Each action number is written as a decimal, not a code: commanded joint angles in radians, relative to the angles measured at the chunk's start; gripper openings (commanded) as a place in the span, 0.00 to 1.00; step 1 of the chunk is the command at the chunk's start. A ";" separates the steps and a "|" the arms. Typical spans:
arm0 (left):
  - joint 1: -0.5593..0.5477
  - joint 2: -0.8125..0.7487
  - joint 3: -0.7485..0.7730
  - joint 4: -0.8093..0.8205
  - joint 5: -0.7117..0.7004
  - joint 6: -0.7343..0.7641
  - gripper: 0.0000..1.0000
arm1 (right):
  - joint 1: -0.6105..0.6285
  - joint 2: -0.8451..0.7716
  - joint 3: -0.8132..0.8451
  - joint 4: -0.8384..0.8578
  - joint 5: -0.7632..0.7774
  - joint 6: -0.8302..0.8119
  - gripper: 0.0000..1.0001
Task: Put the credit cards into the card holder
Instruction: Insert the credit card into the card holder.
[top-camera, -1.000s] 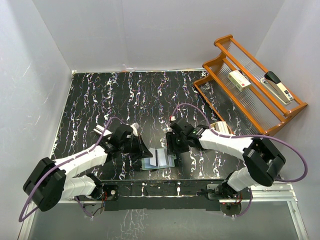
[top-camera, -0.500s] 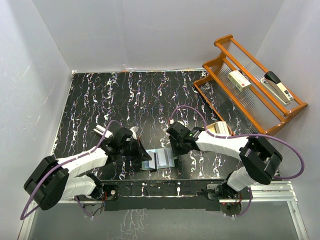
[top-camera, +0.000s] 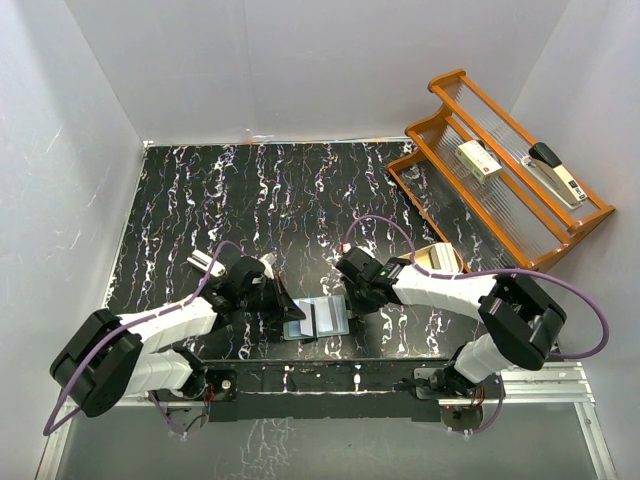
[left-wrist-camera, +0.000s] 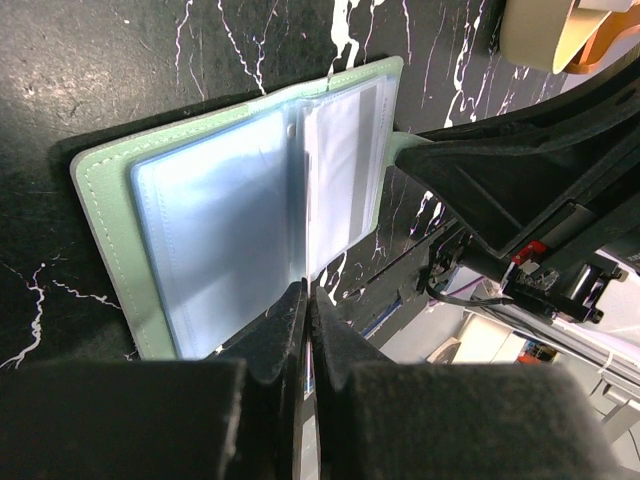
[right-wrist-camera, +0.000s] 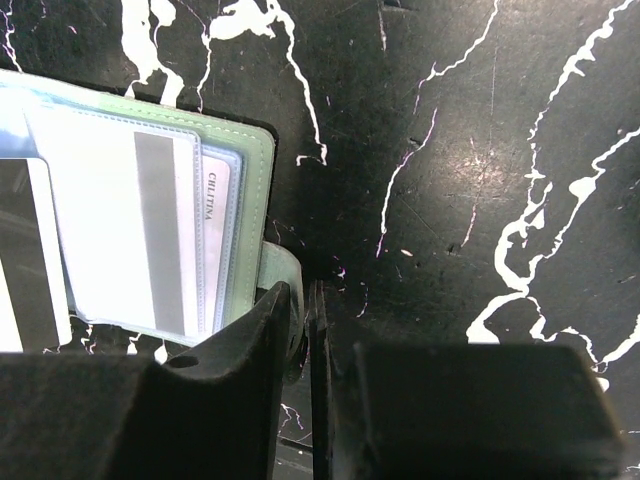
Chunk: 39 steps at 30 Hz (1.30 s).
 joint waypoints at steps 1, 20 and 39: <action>0.005 0.003 -0.011 0.033 0.020 0.005 0.00 | 0.009 -0.036 0.001 0.039 0.021 0.015 0.12; 0.005 0.063 -0.029 0.074 0.006 0.036 0.00 | 0.011 -0.035 -0.019 0.052 0.024 0.016 0.10; 0.005 0.038 -0.035 0.105 -0.052 0.019 0.00 | 0.016 -0.042 -0.030 0.061 0.018 0.022 0.06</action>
